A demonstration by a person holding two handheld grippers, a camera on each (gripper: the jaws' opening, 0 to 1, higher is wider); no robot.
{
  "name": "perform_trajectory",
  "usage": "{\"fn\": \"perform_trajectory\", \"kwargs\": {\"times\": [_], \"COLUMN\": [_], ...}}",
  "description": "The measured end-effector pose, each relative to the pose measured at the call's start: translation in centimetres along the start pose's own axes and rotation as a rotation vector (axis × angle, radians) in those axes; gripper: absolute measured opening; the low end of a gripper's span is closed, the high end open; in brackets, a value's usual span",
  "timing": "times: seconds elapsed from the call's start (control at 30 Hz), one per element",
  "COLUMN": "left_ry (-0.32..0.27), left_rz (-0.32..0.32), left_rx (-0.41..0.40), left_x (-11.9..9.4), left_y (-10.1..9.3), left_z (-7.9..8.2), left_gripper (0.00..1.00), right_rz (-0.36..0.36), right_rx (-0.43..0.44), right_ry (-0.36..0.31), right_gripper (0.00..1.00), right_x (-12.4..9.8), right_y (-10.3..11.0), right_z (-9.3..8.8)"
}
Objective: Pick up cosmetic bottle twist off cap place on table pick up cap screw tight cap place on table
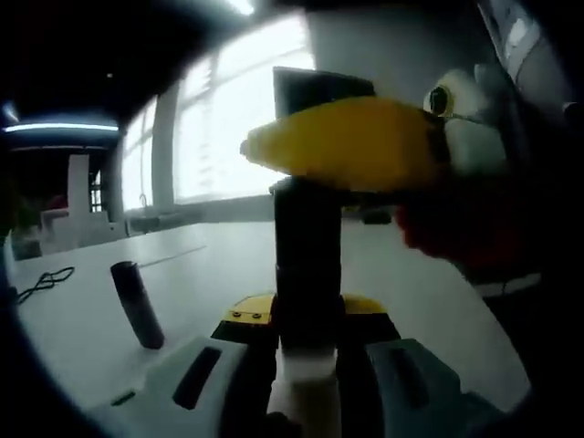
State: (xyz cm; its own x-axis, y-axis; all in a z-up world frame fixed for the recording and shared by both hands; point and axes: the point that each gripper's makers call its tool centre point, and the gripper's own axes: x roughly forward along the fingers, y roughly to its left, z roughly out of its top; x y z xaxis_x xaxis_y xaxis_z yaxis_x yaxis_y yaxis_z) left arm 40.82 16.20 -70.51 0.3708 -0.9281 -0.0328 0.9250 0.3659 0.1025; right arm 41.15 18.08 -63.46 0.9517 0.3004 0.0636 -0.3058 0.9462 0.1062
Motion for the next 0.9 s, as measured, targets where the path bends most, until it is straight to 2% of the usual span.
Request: {"fn": "perform_trajectory", "kwargs": {"times": [0.13,0.4,0.5,0.6,0.8,0.9], "left_ry": [0.004,0.005,0.007,0.008,0.008,0.009], "left_rz": [0.009,0.014,0.015,0.014,0.01,0.006], "left_rx": [-0.002,-0.003,-0.005,-0.009,-0.014,-0.012], "left_x": [-0.1,0.0,0.0,0.0,0.1,0.1], "left_y": [0.1,0.2,0.3,0.3,0.4,0.5], "left_z": [0.0,-0.1,-0.1,-0.1,-0.1,-0.1], "left_gripper": [0.14,0.14,0.14,0.14,0.14,0.13], "right_rz": [0.004,-0.044,-0.063,-0.065,-0.029,0.02], "right_rx": [-0.046,-0.1,-0.113,-0.118,-0.126,-0.119], "right_ry": [0.029,0.081,0.077,0.077,0.081,0.072], "right_gripper": [0.27,0.22,0.17,0.16,0.16,0.16], "right_x": [0.5,0.6,0.6,0.4,0.4,0.5], "right_y": [0.5,0.1,-0.3,-0.3,0.0,0.5], "right_z": [-0.7,-2.0,-1.9,-1.6,-1.7,-1.7]}}
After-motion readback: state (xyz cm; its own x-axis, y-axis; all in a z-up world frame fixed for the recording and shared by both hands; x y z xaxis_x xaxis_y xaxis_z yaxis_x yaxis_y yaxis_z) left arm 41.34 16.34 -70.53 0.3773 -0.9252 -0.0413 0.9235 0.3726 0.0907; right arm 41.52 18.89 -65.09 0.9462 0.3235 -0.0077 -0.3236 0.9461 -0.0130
